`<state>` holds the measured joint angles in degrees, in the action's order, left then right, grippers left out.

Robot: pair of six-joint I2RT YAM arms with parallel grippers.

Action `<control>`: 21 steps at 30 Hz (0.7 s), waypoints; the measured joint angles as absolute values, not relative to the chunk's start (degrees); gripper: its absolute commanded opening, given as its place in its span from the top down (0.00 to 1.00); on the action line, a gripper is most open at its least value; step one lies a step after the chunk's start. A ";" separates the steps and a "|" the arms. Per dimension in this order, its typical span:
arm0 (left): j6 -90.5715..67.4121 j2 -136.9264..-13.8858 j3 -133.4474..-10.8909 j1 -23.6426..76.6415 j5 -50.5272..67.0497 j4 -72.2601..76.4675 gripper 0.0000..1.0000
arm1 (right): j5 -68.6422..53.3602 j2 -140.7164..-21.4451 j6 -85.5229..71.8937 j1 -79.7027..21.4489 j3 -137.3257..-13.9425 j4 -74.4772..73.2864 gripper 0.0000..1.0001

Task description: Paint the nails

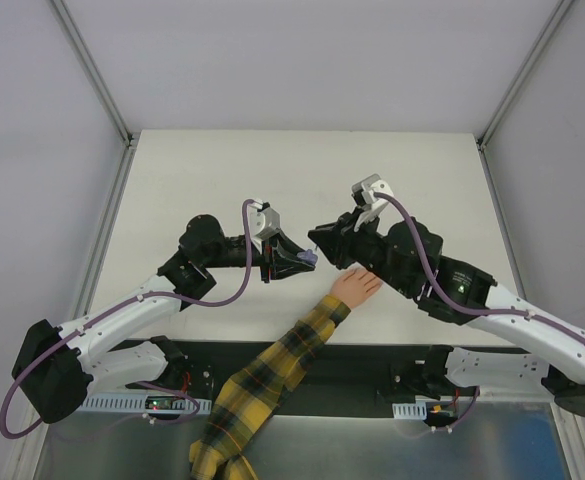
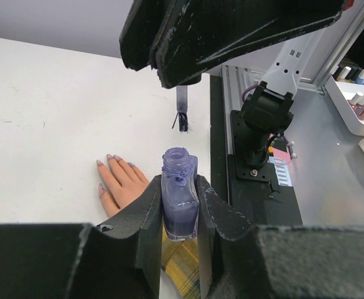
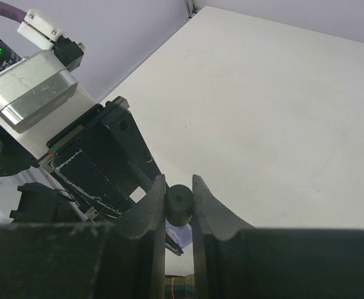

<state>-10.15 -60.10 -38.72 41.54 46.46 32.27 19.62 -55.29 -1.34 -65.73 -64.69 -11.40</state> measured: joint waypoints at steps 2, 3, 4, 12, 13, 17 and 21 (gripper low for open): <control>-10.15 -60.10 -38.72 41.54 46.50 32.27 1.00 | 18.65 -55.57 -1.43 -65.08 -64.69 -11.40 0.99; -10.15 -60.10 -38.72 41.54 46.54 32.27 1.00 | 18.37 -55.70 -1.43 -64.88 -64.69 -11.40 0.99; -10.15 -60.10 -38.72 41.54 46.63 32.27 1.00 | 18.09 -55.92 -1.45 -64.69 -64.69 -11.38 0.99; -10.15 -60.10 -38.72 41.54 47.51 32.29 1.00 | 16.01 -57.10 -1.67 -64.36 -64.69 -11.35 0.99; -10.15 -60.10 -38.74 41.54 47.51 32.29 1.00 | 15.86 -57.10 -1.72 -64.36 -64.69 -11.35 0.99; -10.15 -60.10 -38.74 41.54 47.51 32.29 1.00 | 15.57 -57.10 -1.91 -64.34 -64.69 -11.33 0.99; -10.15 -60.23 -38.74 41.54 47.51 32.29 1.00 | 15.55 -57.06 -1.98 -64.31 -64.69 -11.33 0.99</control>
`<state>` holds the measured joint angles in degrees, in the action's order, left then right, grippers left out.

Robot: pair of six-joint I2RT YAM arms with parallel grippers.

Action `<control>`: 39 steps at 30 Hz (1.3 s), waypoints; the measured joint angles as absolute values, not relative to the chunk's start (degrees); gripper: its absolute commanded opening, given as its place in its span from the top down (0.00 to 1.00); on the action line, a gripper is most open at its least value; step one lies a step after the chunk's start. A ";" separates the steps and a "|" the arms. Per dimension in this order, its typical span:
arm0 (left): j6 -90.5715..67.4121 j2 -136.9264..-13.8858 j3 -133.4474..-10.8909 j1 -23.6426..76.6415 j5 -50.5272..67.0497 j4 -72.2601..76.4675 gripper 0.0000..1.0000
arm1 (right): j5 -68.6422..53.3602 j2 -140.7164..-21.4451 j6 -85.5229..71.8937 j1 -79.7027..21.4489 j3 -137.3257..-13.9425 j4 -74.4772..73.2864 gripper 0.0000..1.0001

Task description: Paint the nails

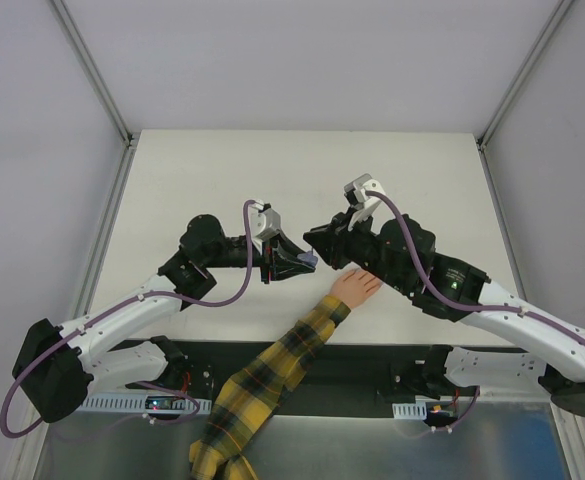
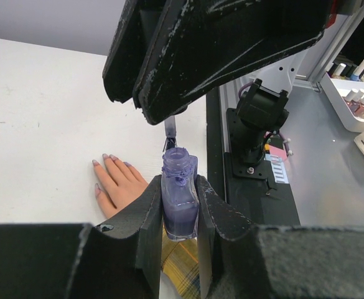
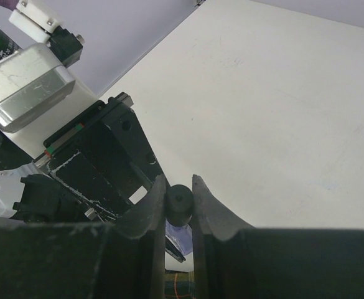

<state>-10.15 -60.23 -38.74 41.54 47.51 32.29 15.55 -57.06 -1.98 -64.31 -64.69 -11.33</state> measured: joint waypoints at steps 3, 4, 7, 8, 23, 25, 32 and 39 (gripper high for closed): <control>-10.15 -60.55 -38.74 41.54 47.51 32.27 1.00 | 15.55 -56.95 -2.04 -64.31 -64.69 -11.33 0.99; -10.15 -60.62 -38.74 41.54 47.51 32.27 1.00 | 15.55 -56.90 -2.04 -64.31 -64.69 -11.31 0.99; -10.15 -60.77 -38.74 41.54 47.53 32.27 1.00 | 15.55 -56.80 -2.07 -64.31 -64.69 -11.31 0.99; -10.15 -60.77 -38.74 41.54 47.53 32.27 1.00 | 15.55 -56.75 -2.07 -64.31 -64.69 -11.31 0.99; -10.15 -60.80 -38.76 41.54 47.55 32.27 1.00 | 15.35 -56.71 -2.74 -64.31 -64.66 -10.92 0.99; -10.15 -60.77 -38.76 41.54 47.55 32.27 1.00 | 15.35 -56.69 -2.76 -64.31 -64.66 -10.90 0.99; -10.15 -60.75 -38.76 41.54 47.57 32.32 1.00 | 15.11 -56.69 -2.98 -64.18 -64.25 -10.61 0.99; -10.17 -60.73 -38.76 41.54 47.57 32.75 1.00 | 14.90 -56.69 -3.40 -64.03 -63.51 -10.52 0.99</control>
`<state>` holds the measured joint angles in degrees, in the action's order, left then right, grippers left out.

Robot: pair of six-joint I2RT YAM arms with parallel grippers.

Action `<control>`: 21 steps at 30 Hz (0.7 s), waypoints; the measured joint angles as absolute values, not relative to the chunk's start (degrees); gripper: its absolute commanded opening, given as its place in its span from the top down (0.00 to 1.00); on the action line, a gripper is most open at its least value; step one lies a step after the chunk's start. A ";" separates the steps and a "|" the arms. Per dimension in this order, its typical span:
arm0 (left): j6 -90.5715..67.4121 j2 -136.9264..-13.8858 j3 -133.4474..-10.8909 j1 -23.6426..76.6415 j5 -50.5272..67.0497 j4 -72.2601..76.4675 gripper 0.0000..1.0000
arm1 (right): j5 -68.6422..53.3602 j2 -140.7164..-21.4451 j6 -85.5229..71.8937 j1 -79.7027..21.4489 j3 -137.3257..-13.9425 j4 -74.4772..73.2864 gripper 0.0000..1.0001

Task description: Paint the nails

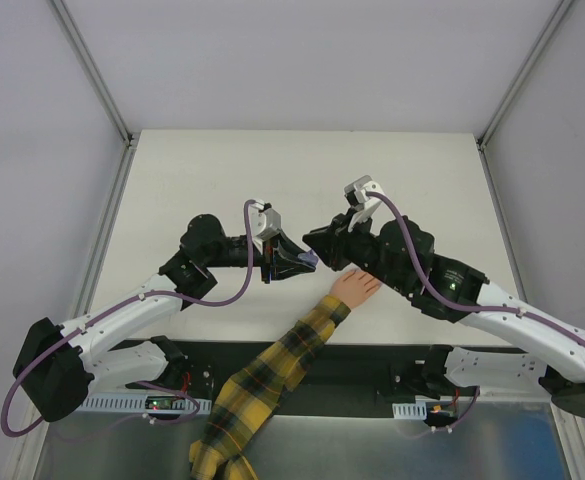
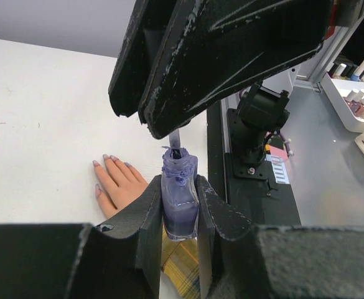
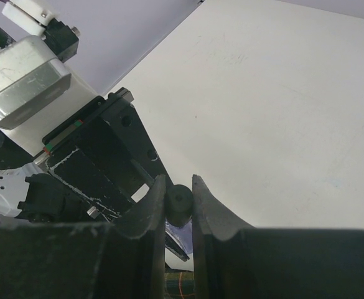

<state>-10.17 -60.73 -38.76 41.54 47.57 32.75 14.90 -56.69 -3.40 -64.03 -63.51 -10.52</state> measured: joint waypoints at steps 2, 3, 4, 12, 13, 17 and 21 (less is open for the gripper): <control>-10.17 -60.66 -38.76 41.54 47.55 32.80 1.00 | 14.90 -56.69 -3.51 -64.03 -63.33 -10.50 0.99; -10.17 -60.64 -38.76 41.54 47.55 32.80 1.00 | 14.87 -56.69 -3.60 -64.03 -63.22 -10.52 0.99; -10.17 -60.62 -38.76 41.54 47.55 32.82 1.00 | 14.85 -56.69 -3.62 -64.01 -63.09 -10.52 0.99; -10.17 -60.58 -38.76 41.54 47.55 32.84 1.00 | 14.11 -56.69 -4.10 -63.99 -62.94 -10.52 0.99; -10.17 -60.53 -38.76 41.54 47.53 32.84 1.00 | 14.04 -56.69 -4.16 -63.99 -62.94 -10.52 0.99; -10.17 -60.20 -38.76 41.54 47.55 32.91 1.00 | 13.52 -56.69 -4.67 -63.99 -62.46 -10.39 0.99; -10.13 -59.94 -38.76 41.54 47.51 33.10 1.00 | 12.45 -56.73 -5.82 -63.99 -60.27 -9.56 0.99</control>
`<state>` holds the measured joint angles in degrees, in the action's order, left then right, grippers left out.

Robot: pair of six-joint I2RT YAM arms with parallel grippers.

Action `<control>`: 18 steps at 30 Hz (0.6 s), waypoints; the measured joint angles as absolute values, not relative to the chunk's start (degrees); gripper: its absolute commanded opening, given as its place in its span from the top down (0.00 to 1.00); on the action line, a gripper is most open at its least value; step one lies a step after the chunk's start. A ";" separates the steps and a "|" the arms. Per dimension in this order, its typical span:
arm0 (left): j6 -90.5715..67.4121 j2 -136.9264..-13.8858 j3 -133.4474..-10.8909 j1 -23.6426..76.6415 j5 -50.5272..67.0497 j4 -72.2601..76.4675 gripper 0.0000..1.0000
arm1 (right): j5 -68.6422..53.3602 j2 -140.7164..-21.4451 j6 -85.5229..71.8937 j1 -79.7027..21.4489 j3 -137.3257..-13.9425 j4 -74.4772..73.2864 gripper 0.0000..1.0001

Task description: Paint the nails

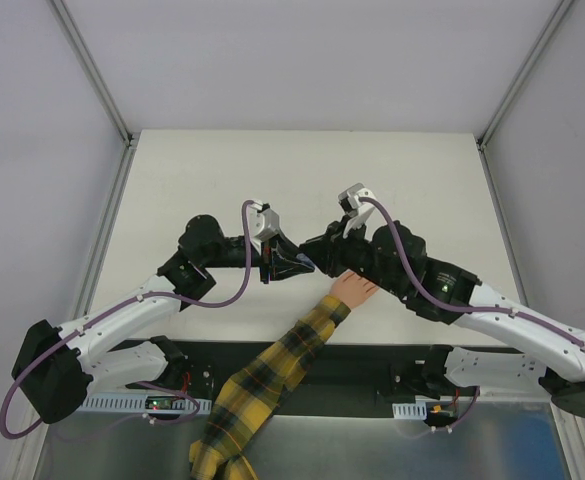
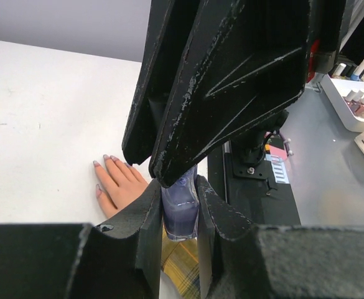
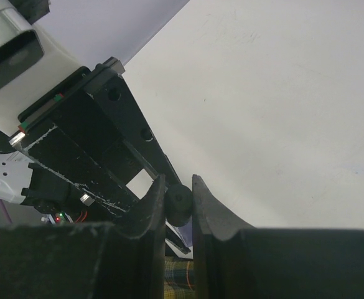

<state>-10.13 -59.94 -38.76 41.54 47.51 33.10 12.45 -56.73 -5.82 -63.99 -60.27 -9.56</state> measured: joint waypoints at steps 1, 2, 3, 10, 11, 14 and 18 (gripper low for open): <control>-10.15 -59.92 -38.68 41.52 47.51 32.64 1.00 | 12.45 -56.75 -6.00 -63.99 -59.94 -9.34 0.99; -10.15 -59.92 -38.68 41.52 47.48 32.36 1.00 | 12.40 -56.75 -6.13 -63.99 -59.70 -9.15 0.99; -10.15 -59.92 -38.65 41.52 47.48 32.18 1.00 | 12.36 -56.77 -6.42 -63.99 -59.48 -8.86 0.99; -10.13 -59.92 -38.52 41.17 47.33 30.48 1.00 | 15.66 -57.60 -7.42 -65.41 -59.13 -8.95 0.98; -10.11 -59.92 -38.48 41.17 47.20 30.22 1.00 | 16.38 -57.69 -7.86 -65.67 -59.13 -9.26 0.98; -10.13 -59.92 -38.44 41.25 45.89 29.98 1.00 | 20.69 -57.78 -11.20 -67.11 -59.16 -9.93 0.95; -10.83 -59.88 -38.20 41.54 43.62 29.91 1.00 | 29.06 -58.87 -18.02 -69.91 -59.48 -10.68 0.94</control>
